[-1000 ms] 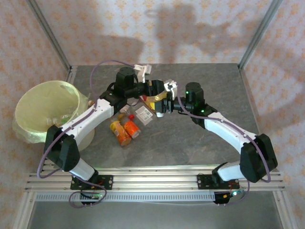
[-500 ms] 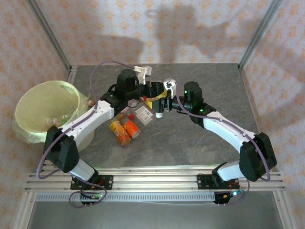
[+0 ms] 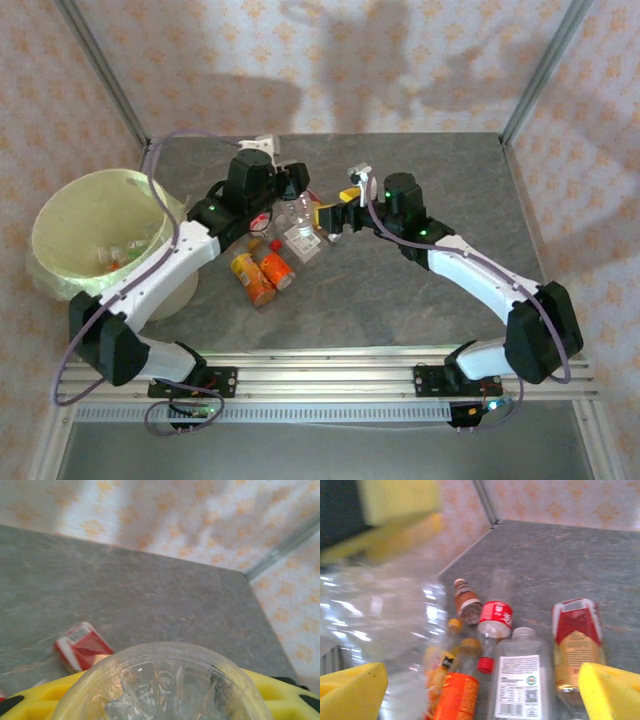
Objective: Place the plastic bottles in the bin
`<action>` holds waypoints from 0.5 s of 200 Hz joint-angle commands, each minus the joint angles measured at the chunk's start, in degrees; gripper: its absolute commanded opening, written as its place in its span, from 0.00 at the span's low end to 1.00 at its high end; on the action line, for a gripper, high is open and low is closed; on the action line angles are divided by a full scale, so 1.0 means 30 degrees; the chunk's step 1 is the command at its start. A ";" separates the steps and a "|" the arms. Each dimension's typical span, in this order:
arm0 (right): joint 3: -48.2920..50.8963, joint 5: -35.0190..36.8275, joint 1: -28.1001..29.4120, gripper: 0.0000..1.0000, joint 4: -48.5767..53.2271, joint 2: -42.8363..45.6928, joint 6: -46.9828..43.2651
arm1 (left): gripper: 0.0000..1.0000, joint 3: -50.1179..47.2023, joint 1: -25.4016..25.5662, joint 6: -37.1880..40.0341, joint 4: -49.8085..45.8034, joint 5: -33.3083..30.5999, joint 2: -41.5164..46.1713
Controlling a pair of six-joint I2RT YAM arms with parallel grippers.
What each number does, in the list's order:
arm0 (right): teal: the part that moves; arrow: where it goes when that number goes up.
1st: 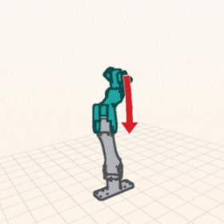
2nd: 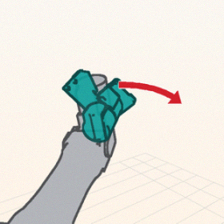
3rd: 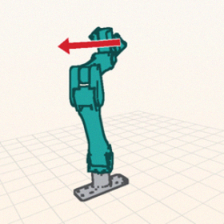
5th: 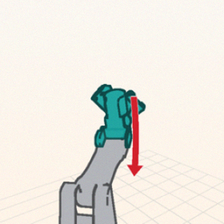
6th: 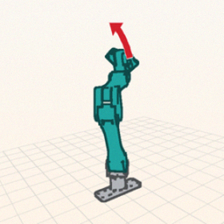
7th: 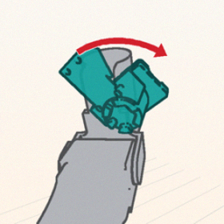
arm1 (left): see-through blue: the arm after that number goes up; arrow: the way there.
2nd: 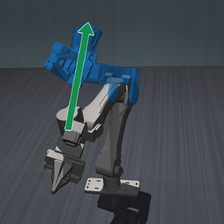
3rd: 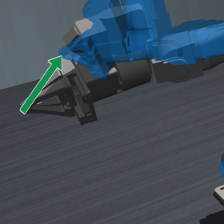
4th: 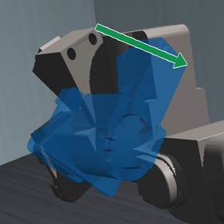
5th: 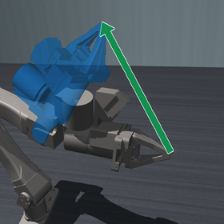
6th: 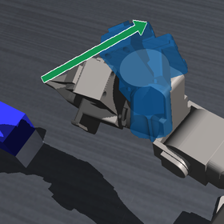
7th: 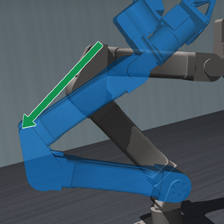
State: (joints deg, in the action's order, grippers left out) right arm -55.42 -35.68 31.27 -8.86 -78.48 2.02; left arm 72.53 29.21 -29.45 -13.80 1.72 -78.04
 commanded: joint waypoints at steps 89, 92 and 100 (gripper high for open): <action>-0.1415 0.3296 -0.0113 0.99 0.2601 -0.0487 -0.0750 | 0.43 0.2069 -0.2255 0.2074 -0.5244 -0.9858 0.5851; -0.1467 0.3304 -0.0136 0.99 0.2643 -0.0521 -0.0720 | 0.43 0.2087 -0.2419 0.2199 -0.5111 -0.9815 0.5999; -0.1562 0.3364 -0.0135 0.99 0.2767 -0.0633 -0.0720 | 0.43 0.2130 -0.2833 0.2442 -0.4844 -0.9819 0.6422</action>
State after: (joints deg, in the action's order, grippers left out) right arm -57.74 -27.68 30.94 -2.33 -79.35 0.75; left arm 76.53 23.86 -25.71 -27.31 -21.76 -62.63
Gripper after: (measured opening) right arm 0.993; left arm 0.534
